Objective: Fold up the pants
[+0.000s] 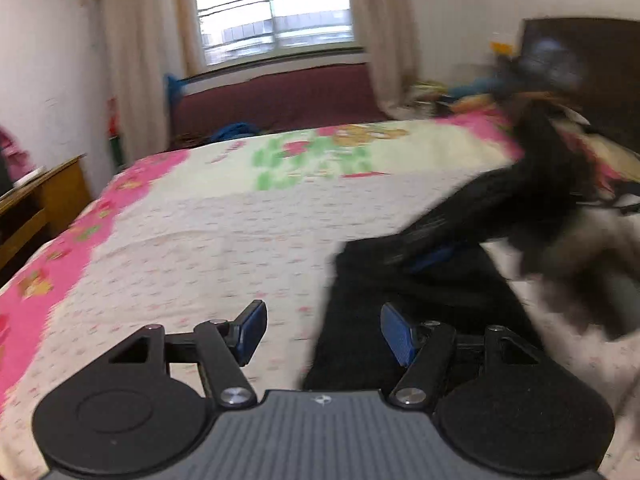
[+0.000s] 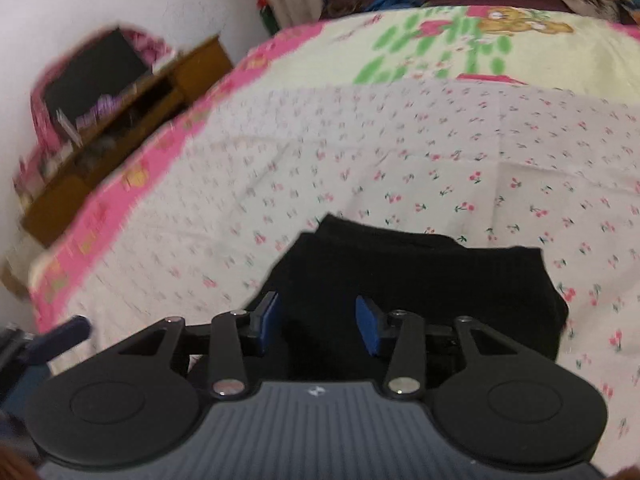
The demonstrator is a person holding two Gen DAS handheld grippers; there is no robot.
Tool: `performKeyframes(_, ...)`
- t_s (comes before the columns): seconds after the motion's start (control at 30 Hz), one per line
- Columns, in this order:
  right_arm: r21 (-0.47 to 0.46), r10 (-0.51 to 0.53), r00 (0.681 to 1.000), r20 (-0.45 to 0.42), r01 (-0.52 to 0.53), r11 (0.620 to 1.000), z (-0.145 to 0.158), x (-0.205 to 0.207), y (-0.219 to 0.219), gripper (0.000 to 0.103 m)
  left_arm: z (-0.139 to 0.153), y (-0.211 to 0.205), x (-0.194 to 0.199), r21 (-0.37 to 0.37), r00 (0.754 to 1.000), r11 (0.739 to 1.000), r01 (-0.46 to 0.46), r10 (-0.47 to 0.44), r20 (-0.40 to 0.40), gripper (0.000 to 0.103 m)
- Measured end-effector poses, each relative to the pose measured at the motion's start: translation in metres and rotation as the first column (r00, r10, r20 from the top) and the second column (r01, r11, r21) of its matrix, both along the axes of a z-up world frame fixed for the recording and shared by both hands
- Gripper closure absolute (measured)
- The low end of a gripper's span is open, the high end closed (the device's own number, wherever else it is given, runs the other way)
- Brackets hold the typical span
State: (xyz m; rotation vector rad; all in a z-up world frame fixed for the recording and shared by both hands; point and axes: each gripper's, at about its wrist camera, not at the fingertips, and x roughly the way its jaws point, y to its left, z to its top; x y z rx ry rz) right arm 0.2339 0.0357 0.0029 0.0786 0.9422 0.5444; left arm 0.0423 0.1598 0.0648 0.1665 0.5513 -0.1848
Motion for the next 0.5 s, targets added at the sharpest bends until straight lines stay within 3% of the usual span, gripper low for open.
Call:
performKeyframes(0.1,-0.053,-0.028,0.999,-0.025,0.026,0.998,-0.022,0.025,0.005,0.069,-0.026,-0.017,0.018,0.042,0.997,0.998,0.056,-0.053,-0.061,0.025)
performKeyframes(0.17,-0.041,-0.042,0.999,-0.026,0.041,0.998,-0.031,0.033,0.003,0.070,-0.049,-0.019,0.036,0.097,0.991,0.994,0.047,-0.034,-0.130,0.020)
performKeyframes(0.23,-0.030,-0.042,0.999,-0.029,0.041,0.999,-0.036,0.039,0.002,0.068,-0.066,-0.006,0.050,0.048,0.976,0.998,0.028,-0.017,-0.216,0.013)
performKeyframes(0.37,0.071,-0.092,0.995,-0.047,0.095,0.993,-0.024,0.029,-0.025,0.068,-0.060,0.019,0.049,-0.099,0.962,0.995,-0.029,0.001,-0.273,0.010)
performKeyframes(0.43,0.137,-0.127,0.991,-0.035,0.131,0.982,-0.009,0.009,-0.048,0.060,-0.050,0.020,0.039,-0.085,0.968,0.996,-0.033,0.011,-0.250,0.010)
performKeyframes(0.5,0.181,-0.141,0.990,0.007,0.137,0.974,0.005,-0.017,-0.069,0.060,-0.037,0.012,0.028,-0.038,0.978,0.999,-0.030,0.022,-0.206,0.010)
